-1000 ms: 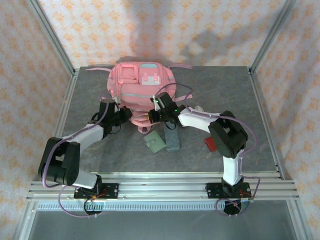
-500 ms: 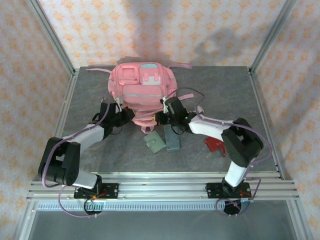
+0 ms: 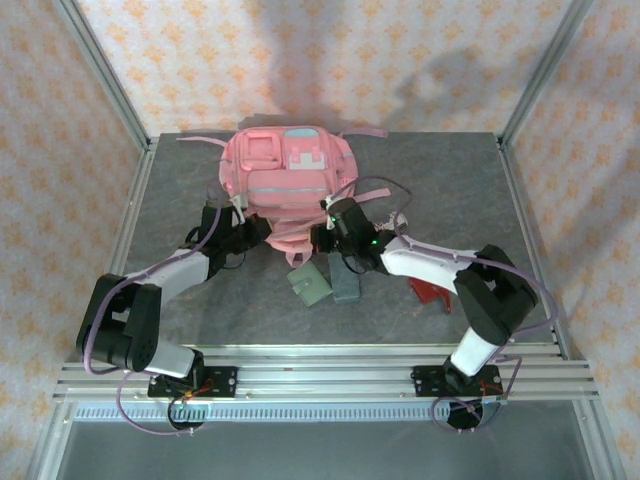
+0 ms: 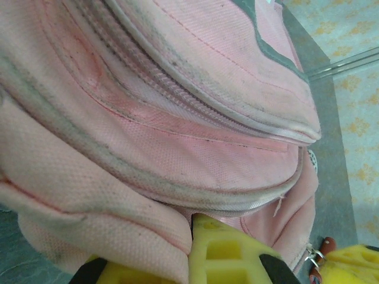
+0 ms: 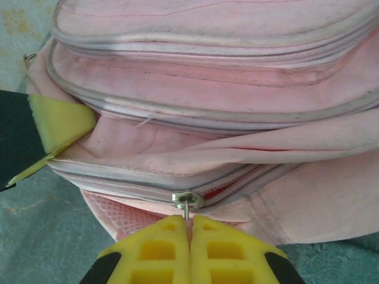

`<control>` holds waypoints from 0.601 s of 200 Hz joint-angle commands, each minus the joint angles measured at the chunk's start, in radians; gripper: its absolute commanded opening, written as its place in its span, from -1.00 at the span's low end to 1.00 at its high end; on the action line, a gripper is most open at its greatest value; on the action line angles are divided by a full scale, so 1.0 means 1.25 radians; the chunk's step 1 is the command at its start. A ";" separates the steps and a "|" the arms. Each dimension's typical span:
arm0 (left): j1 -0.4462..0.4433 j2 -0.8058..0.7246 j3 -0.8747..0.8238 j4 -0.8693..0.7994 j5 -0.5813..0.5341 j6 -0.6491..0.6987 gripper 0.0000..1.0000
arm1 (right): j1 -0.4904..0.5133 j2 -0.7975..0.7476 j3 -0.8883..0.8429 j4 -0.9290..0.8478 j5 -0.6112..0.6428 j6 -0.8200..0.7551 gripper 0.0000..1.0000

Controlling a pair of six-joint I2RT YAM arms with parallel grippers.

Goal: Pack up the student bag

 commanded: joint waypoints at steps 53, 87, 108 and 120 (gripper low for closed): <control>-0.033 0.024 -0.027 0.186 0.044 -0.079 -1.00 | 0.078 0.118 0.151 -0.032 -0.006 -0.027 -1.00; -0.031 0.014 -0.046 0.220 0.040 -0.099 -1.00 | 0.082 0.069 0.098 -0.001 -0.038 -0.041 -1.00; -0.027 -0.006 -0.045 0.189 0.009 -0.084 -1.00 | 0.081 0.013 0.069 -0.030 0.028 -0.055 -1.00; -0.022 -0.026 -0.045 0.153 -0.018 -0.061 -1.00 | 0.071 -0.026 0.039 -0.042 0.067 -0.054 -1.00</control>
